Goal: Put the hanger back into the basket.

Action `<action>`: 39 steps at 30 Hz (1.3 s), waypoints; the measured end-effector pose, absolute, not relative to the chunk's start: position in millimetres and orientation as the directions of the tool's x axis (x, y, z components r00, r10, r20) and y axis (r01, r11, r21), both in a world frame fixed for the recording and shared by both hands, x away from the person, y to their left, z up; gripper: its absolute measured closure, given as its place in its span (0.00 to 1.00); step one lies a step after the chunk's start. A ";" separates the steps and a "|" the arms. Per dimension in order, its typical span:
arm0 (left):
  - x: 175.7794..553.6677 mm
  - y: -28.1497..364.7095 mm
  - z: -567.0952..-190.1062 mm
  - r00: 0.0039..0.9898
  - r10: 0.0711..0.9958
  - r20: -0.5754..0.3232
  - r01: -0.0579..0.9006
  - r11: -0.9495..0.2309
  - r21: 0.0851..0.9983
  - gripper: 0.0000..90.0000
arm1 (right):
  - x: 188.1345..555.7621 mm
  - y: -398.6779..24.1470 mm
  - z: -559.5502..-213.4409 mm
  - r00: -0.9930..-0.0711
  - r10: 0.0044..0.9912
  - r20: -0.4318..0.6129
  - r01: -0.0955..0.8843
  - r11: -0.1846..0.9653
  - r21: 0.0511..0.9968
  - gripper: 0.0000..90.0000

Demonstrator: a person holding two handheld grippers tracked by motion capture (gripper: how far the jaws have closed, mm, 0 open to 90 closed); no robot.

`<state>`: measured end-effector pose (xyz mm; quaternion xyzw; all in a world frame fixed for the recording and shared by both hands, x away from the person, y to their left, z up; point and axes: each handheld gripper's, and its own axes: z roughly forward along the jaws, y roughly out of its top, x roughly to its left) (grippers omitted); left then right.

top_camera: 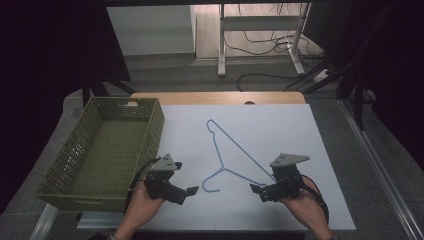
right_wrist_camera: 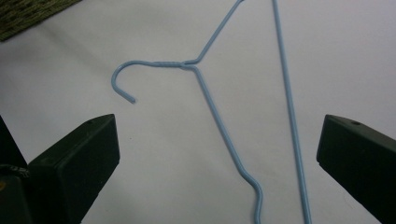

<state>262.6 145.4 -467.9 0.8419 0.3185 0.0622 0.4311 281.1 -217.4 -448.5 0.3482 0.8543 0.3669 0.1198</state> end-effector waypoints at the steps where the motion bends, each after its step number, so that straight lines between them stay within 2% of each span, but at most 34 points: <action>1: 263.9 144.7 -468.3 0.790 0.590 -0.169 0.483 -0.429 0.763 0.00 | 283.8 -214.4 -449.6 -0.735 0.675 0.058 0.507 0.492 0.708 0.00; 10: 271.6 137.1 -474.5 0.795 0.584 -0.162 0.480 -0.443 0.757 0.00 | 297.7 -197.1 -455.0 -0.749 0.659 0.072 0.517 0.512 0.686 0.00; 21: 270.4 143.2 -480.4 0.784 0.597 -0.171 0.494 -0.432 0.755 0.00 | 321.1 -172.4 -467.8 -0.776 0.629 0.047 0.502 0.571 0.650 0.12; 29: 270.6 143.4 -485.4 0.774 0.611 -0.166 0.505 -0.438 0.744 0.00 | 338.0 -158.7 -482.4 -0.789 0.614 0.018 0.490 0.611 0.622 0.12; 33: 271.3 144.1 -487.3 0.772 0.614 -0.165 0.506 -0.437 0.744 0.00 | 345.0 -150.9 -490.1 -0.804 0.594 0.000 0.473 0.640 0.606 0.20; 39: 271.6 144.8 -488.4 0.769 0.618 -0.162 0.507 -0.434 0.745 0.00 | 353.3 -141.8 -502.3 -0.827 0.561 -0.028 0.449 0.692 0.565 0.44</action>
